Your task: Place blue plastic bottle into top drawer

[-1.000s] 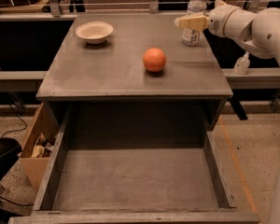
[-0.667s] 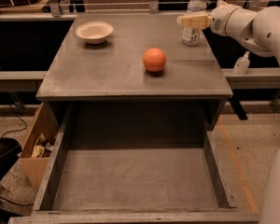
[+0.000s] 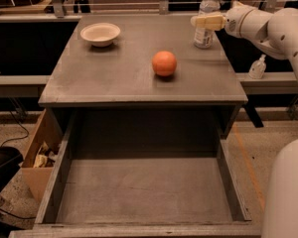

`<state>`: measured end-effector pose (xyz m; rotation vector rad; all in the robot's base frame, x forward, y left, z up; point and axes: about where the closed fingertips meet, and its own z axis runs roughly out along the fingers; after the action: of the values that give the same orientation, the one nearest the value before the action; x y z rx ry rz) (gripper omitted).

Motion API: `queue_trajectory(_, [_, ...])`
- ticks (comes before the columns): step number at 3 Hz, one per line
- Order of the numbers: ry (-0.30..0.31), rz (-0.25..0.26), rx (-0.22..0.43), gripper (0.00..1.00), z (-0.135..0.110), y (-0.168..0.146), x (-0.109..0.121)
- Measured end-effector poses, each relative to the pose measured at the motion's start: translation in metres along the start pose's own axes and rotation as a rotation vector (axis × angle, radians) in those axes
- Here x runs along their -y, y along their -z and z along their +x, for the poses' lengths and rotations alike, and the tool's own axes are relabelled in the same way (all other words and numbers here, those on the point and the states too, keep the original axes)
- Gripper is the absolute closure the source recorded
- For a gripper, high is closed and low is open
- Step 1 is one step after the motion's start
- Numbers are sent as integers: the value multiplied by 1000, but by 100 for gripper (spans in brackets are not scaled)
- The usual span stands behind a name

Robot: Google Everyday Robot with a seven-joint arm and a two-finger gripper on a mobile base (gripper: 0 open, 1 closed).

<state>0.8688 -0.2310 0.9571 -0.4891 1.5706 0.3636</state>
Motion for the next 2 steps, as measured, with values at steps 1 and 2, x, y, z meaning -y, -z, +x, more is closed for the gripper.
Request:
queue_trajectory(1, [7,4,8,0,0,-4,8])
queue_trajectory(2, [-2,-10,12,0,3,-16,8])
